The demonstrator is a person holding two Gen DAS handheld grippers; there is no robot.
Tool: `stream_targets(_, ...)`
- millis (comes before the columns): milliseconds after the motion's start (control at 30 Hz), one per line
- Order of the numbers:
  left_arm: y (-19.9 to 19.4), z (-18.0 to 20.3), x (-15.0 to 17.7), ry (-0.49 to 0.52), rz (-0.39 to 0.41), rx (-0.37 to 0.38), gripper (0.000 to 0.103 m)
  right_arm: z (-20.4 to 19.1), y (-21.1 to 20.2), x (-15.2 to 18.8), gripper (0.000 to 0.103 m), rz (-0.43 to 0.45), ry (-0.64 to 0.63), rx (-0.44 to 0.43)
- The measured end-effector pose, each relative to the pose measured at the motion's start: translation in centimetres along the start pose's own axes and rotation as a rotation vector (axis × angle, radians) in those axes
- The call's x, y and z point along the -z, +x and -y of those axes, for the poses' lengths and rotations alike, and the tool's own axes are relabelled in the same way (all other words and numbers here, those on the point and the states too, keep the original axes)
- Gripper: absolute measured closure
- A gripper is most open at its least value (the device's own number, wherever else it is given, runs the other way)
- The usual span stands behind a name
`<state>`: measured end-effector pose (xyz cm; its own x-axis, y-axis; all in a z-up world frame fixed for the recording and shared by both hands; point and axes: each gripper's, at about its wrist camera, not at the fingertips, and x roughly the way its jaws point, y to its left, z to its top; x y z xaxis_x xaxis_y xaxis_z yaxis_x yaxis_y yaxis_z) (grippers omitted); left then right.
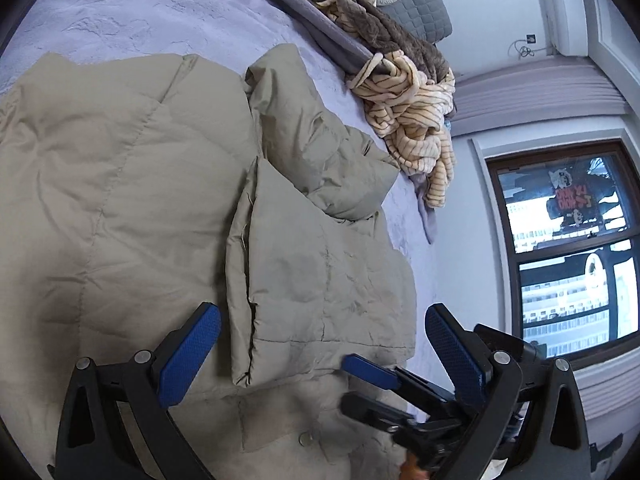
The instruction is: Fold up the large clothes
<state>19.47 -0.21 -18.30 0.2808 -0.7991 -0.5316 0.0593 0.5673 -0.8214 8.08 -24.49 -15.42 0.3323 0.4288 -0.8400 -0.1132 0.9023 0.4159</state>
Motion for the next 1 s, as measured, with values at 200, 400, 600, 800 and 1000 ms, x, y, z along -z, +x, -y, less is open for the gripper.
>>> stream_targets(200, 2.9, 1.2, -0.2, 0.045, -0.046, -0.054, 0.031, 12.9, -5.9, 4.0, 0.030, 0.081, 0.472, -0.109)
stream_targets(400, 3.8, 4.3, 0.5, 0.202, -0.031, -0.121, 0.093, 21.4, -9.2, 6.7, 0.031, 0.302, 0.807, -0.203)
stream_targets(600, 0.8, 4.1, 2.5, 0.284, 0.004, -0.199, 0.093, 22.2, -11.1, 4.2, 0.099, 0.343, 0.706, -0.145)
stream_targets(800, 1.8, -0.6, 3.0, 0.224, -0.023, -0.356, 0.093, 21.4, -8.7, 3.6, 0.099, 0.229, 0.579, -0.004)
stream_targets(1000, -0.1, -0.6, 2.9, 0.206, 0.037, -0.479, 0.082, 21.7, -8.8, 4.8, 0.093, 0.211, 0.605, 0.009)
